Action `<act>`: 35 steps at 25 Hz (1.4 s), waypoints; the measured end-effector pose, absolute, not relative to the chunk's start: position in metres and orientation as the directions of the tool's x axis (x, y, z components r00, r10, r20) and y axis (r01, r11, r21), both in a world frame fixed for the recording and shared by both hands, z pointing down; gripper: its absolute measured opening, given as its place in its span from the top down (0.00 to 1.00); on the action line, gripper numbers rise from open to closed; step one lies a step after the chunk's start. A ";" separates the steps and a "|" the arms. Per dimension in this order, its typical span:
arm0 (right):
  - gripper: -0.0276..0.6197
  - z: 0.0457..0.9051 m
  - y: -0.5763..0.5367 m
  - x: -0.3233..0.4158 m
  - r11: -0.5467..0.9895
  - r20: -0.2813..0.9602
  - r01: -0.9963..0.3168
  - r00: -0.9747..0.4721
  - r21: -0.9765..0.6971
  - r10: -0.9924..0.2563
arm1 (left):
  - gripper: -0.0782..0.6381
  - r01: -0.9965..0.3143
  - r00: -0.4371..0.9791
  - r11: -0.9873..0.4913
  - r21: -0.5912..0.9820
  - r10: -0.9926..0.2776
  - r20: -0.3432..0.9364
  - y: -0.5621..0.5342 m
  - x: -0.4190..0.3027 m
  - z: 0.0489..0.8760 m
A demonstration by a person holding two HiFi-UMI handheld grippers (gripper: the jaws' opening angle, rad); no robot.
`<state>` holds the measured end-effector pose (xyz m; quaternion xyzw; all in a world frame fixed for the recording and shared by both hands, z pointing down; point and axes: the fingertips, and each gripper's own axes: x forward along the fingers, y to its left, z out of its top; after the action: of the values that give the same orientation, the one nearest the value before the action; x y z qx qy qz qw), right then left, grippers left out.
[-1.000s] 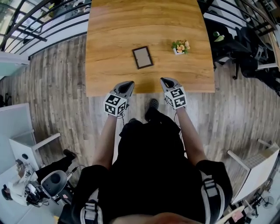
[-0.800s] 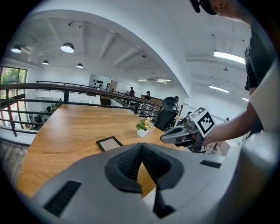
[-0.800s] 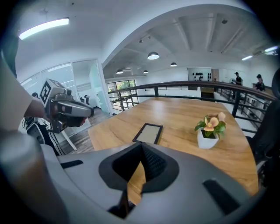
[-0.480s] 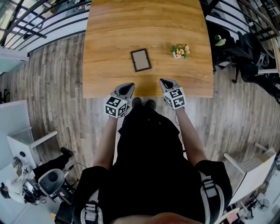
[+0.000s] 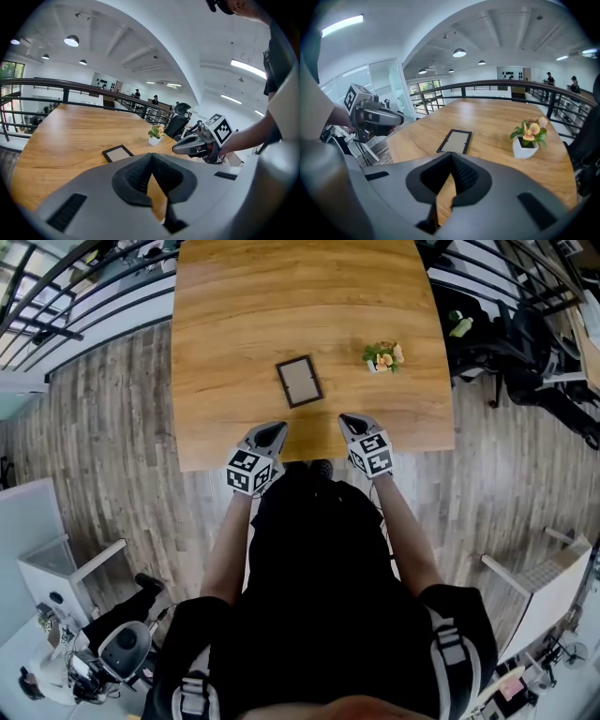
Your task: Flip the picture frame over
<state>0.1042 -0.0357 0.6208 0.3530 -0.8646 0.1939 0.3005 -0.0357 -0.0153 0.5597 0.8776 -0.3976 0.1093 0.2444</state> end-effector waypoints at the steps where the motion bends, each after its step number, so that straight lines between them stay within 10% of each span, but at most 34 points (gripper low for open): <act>1: 0.95 0.621 -0.041 0.101 0.671 0.658 -0.732 -0.564 -0.117 -0.500 | 0.86 -0.745 0.667 -0.574 0.339 -0.638 0.386 -0.020 -0.038 0.560; 35: 0.86 0.703 -0.123 0.055 0.619 0.730 -0.780 -0.475 -0.091 -0.491 | 0.86 -0.709 0.699 -0.595 0.377 -0.524 0.487 -0.068 -0.066 0.607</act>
<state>0.0553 -0.1230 0.7034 0.3819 -0.8324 0.2113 0.3416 -0.0655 -0.0678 0.6075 0.8777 -0.3513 0.1649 0.2810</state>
